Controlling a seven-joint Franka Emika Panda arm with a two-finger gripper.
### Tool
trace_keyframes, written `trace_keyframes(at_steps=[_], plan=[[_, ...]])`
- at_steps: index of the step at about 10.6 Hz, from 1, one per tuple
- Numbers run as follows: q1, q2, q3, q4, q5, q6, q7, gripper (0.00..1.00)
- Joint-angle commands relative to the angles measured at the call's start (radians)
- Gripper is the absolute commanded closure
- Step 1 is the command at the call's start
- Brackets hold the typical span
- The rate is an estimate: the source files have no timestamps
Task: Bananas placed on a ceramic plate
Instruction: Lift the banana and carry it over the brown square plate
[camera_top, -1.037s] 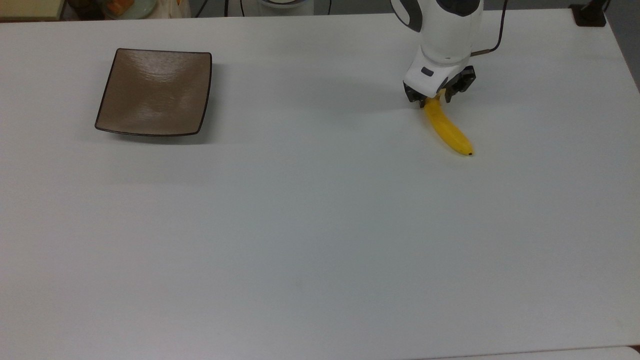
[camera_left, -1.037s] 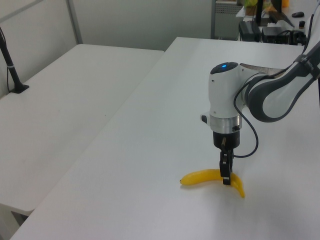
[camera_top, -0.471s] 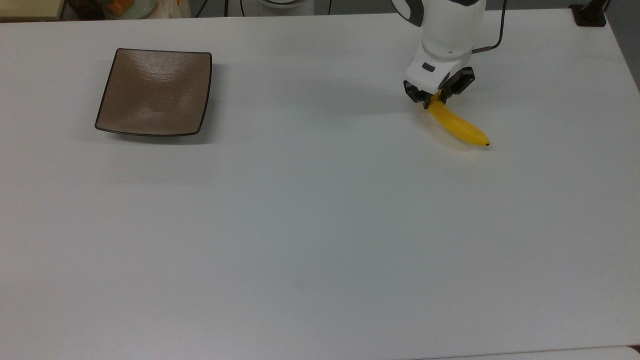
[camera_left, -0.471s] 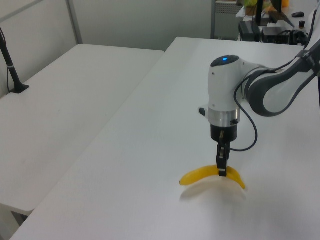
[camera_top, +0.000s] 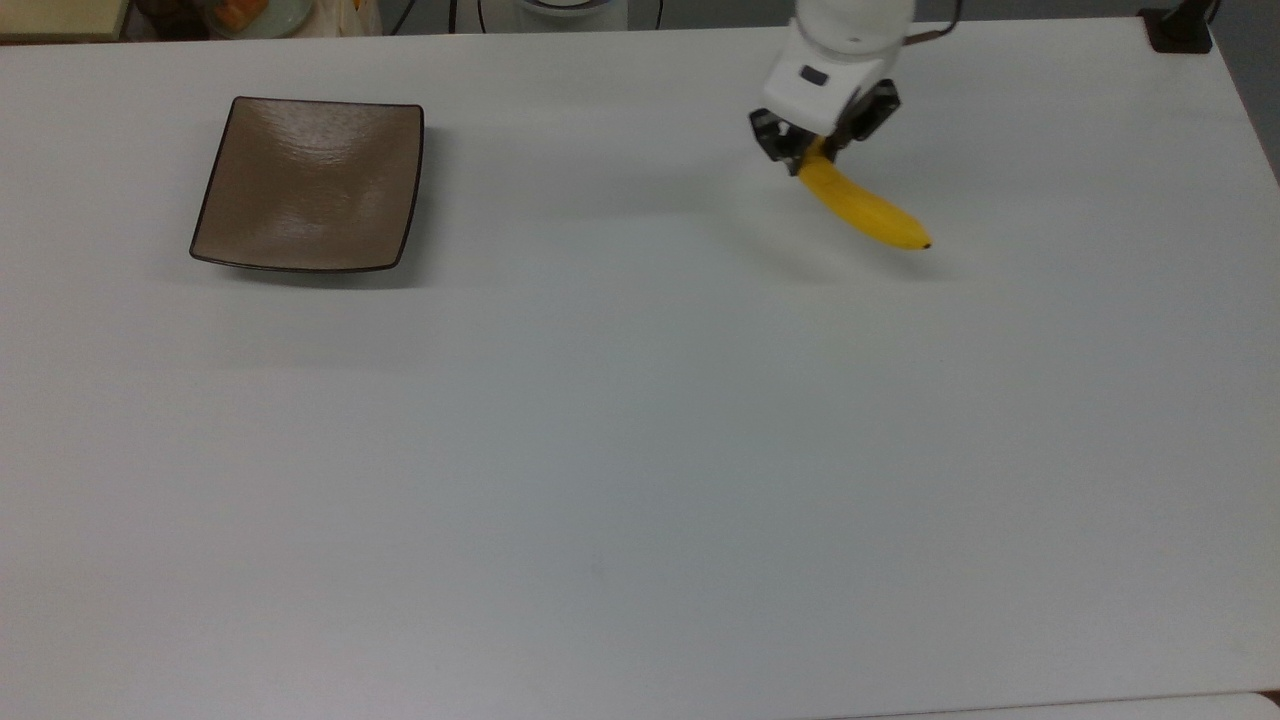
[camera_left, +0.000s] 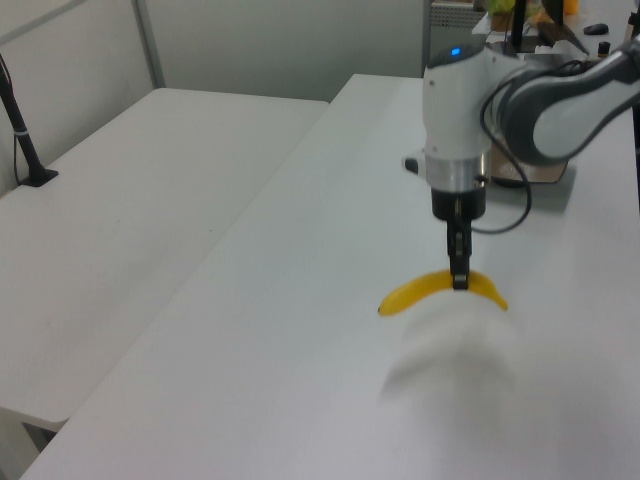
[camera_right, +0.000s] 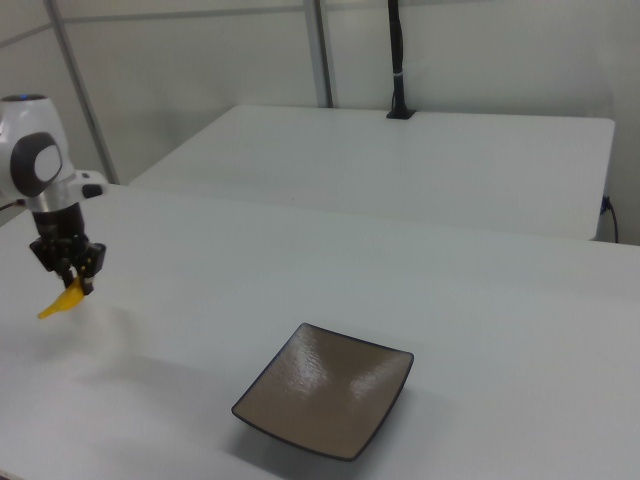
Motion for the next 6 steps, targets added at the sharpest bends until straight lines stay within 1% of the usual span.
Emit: trace_keyframes(at_steps=[1,3,5,6], plan=[[-0.042,-0.095,-0.118,-0.016,-0.016,-0.137,-0.218,0.88],[-0.048,-0.127,-0.224,-0.019,-0.051,-0.211,-0.338,0.88],[-0.069,-0.150,-0.332,-0.021,-0.077,-0.242,-0.442,0.87],[-0.077,-0.153,-0.396,-0.021,-0.086,-0.251,-0.503,0.87]])
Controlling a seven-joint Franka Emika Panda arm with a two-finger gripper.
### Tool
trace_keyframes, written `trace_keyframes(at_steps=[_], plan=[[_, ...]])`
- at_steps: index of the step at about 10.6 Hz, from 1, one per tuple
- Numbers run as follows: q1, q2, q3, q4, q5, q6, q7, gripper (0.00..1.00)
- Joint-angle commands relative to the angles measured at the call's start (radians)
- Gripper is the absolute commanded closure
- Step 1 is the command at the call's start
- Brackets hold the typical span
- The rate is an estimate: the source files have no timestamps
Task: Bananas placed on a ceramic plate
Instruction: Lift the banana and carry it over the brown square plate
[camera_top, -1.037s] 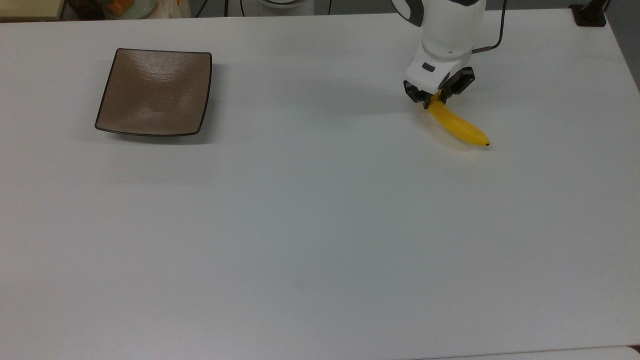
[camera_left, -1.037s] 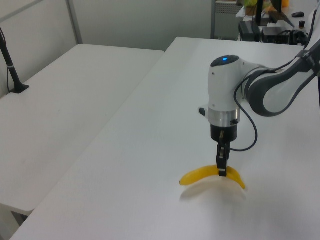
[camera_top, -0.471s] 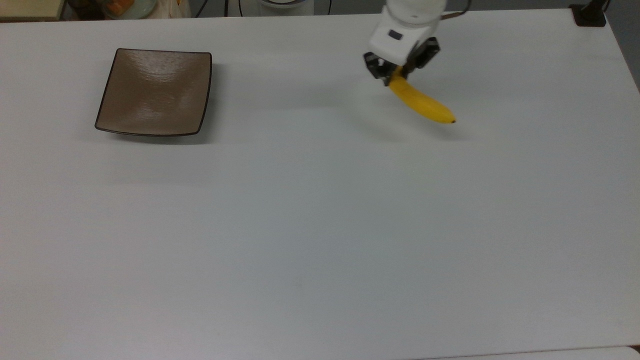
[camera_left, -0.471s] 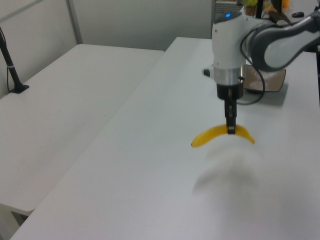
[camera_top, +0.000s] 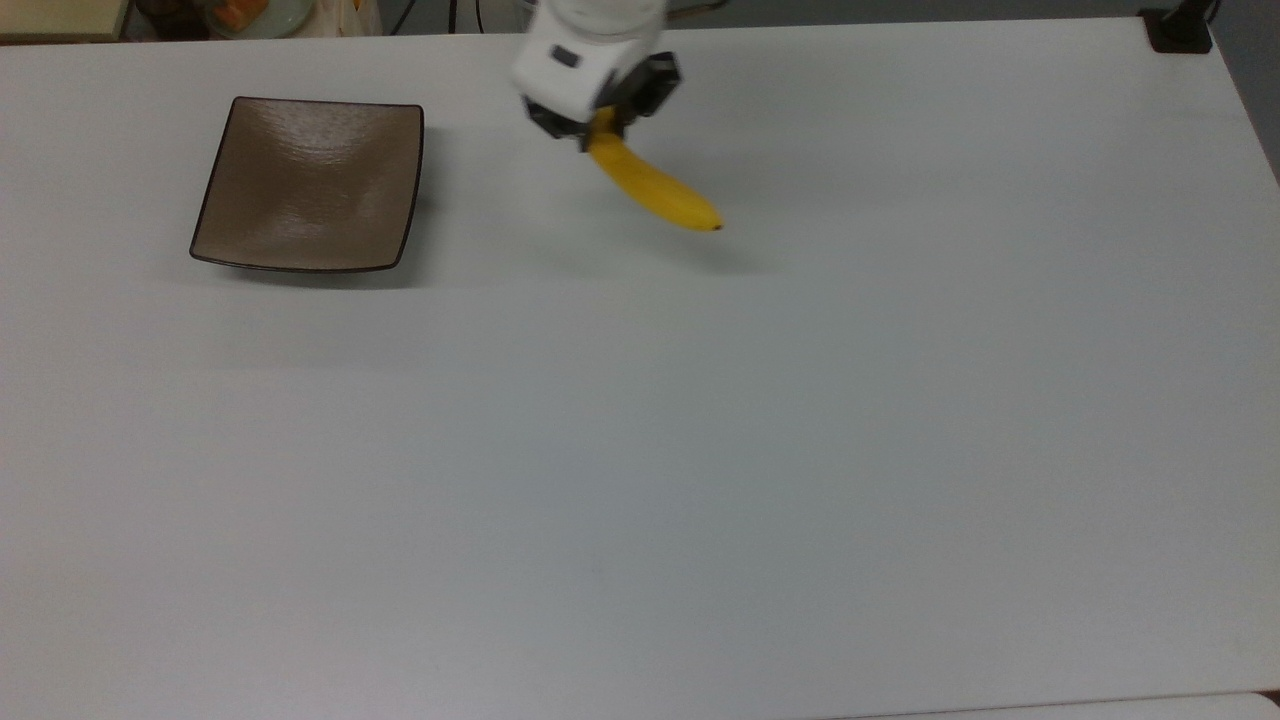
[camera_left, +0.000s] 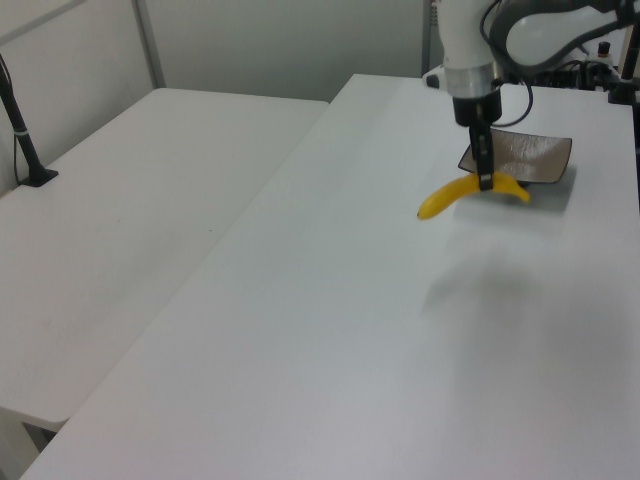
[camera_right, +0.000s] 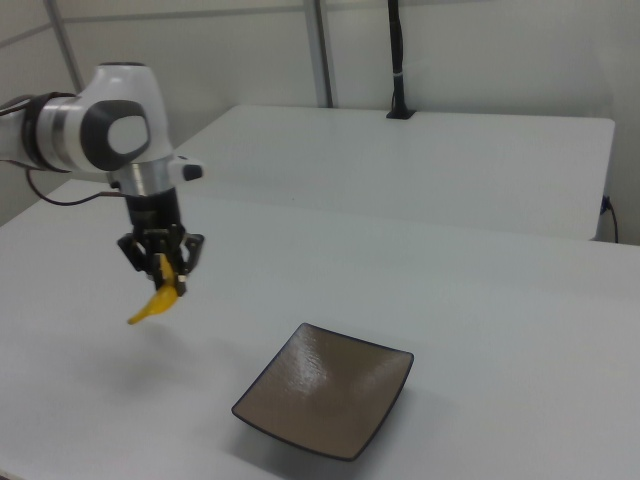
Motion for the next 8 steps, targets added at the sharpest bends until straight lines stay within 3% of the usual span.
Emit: trace_keyframes(at_steps=[1,4,6,7,8], plan=[[-0.011,-0.051,-0.176,-0.020,-0.026,-0.038,-0.167,0.86],[-0.037,-0.048,-0.337,-0.028,-0.026,-0.029,-0.285,0.86],[-0.054,-0.041,-0.389,-0.043,-0.026,0.003,-0.356,0.82],[-0.065,-0.035,-0.394,-0.046,-0.025,0.043,-0.345,0.52],[-0.069,-0.027,-0.394,-0.043,-0.025,0.062,-0.338,0.01]])
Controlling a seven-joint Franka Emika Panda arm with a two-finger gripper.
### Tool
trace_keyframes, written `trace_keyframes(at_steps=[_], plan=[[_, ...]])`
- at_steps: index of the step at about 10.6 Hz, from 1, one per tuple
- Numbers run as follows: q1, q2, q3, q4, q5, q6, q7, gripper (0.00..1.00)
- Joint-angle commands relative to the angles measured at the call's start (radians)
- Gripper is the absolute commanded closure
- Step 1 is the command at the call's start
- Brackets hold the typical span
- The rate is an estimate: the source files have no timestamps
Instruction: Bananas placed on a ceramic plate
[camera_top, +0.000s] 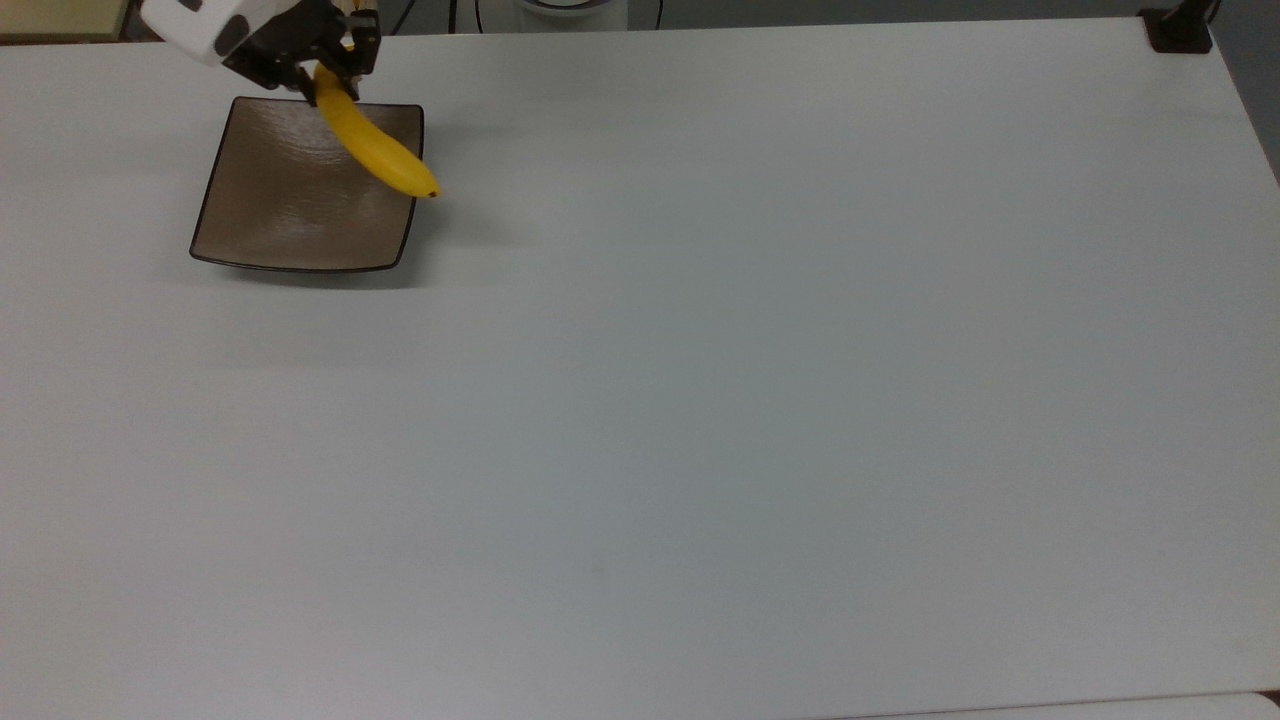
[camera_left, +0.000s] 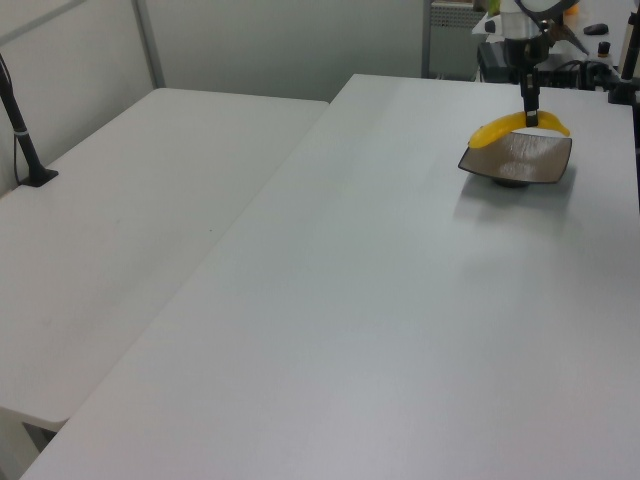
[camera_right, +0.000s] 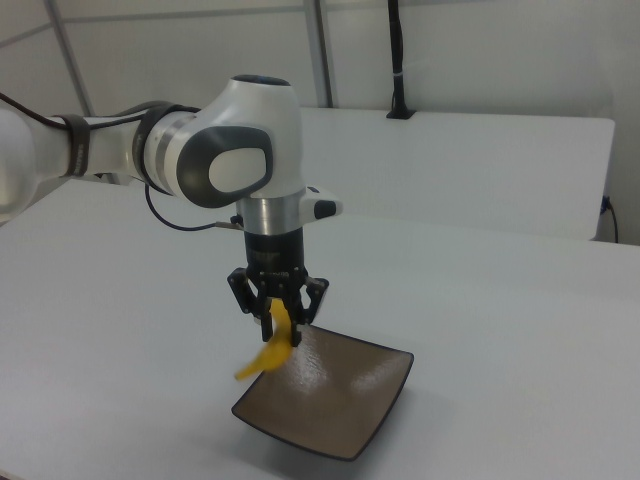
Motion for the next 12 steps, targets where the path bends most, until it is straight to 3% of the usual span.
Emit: trace_keyframes(at_steps=[1,7,9,10,12], plan=[[-0.004,-0.003,-0.005,-0.023,-0.005,0.062,0.003,0.00],[0.003,-0.019,-0.004,-0.012,0.018,0.046,0.026,0.00],[0.011,-0.036,0.005,0.012,0.077,0.045,0.171,0.00],[0.013,-0.043,0.018,0.037,0.107,0.034,0.217,0.00],[0.011,-0.057,0.108,0.090,0.119,0.026,0.335,0.00]])
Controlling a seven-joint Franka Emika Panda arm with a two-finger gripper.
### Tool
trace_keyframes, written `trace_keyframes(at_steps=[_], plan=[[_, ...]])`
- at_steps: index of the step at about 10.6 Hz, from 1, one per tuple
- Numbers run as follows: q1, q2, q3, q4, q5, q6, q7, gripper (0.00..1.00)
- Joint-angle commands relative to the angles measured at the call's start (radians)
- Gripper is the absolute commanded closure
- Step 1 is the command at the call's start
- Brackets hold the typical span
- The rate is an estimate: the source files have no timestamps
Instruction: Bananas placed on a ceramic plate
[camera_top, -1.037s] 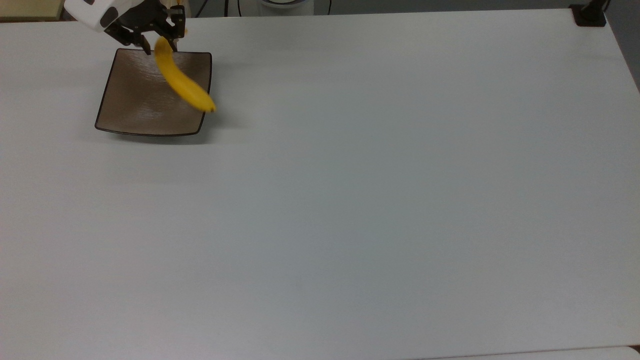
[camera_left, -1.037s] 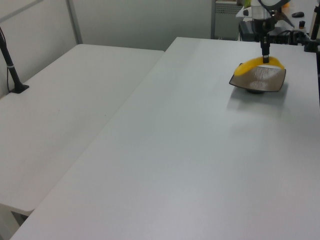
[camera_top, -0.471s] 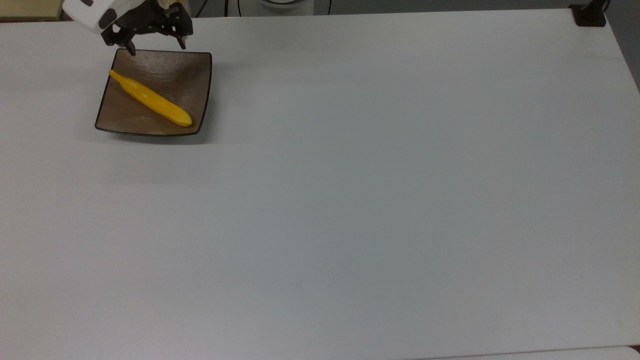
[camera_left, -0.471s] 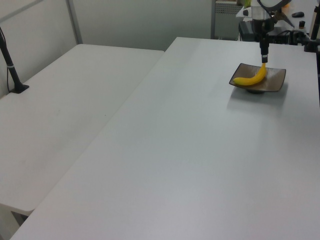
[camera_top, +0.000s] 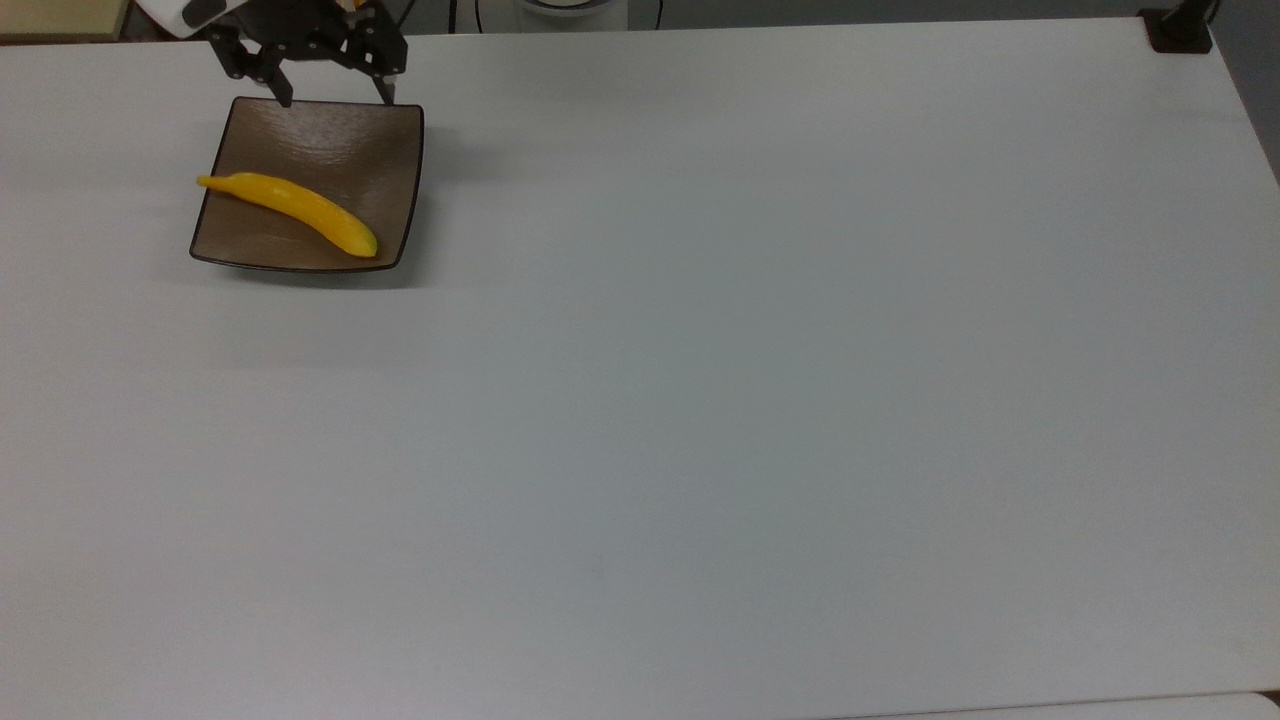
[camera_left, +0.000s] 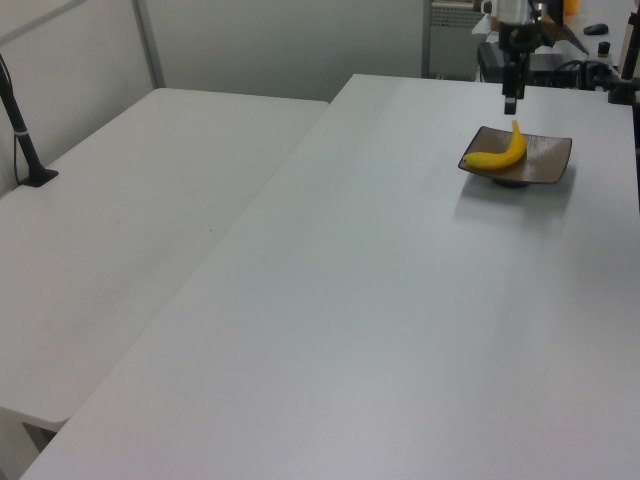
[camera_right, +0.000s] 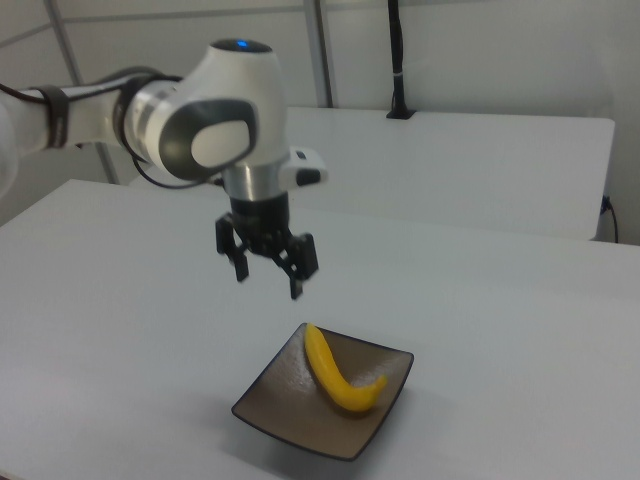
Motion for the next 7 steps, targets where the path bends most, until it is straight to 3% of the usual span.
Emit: trace_keyframes(at_steps=[1,7], plan=[[0.008,-0.035,0.116,0.068,0.018,-0.011,0.207,0.00],[-0.003,-0.056,0.388,0.080,0.000,-0.010,0.378,0.00]])
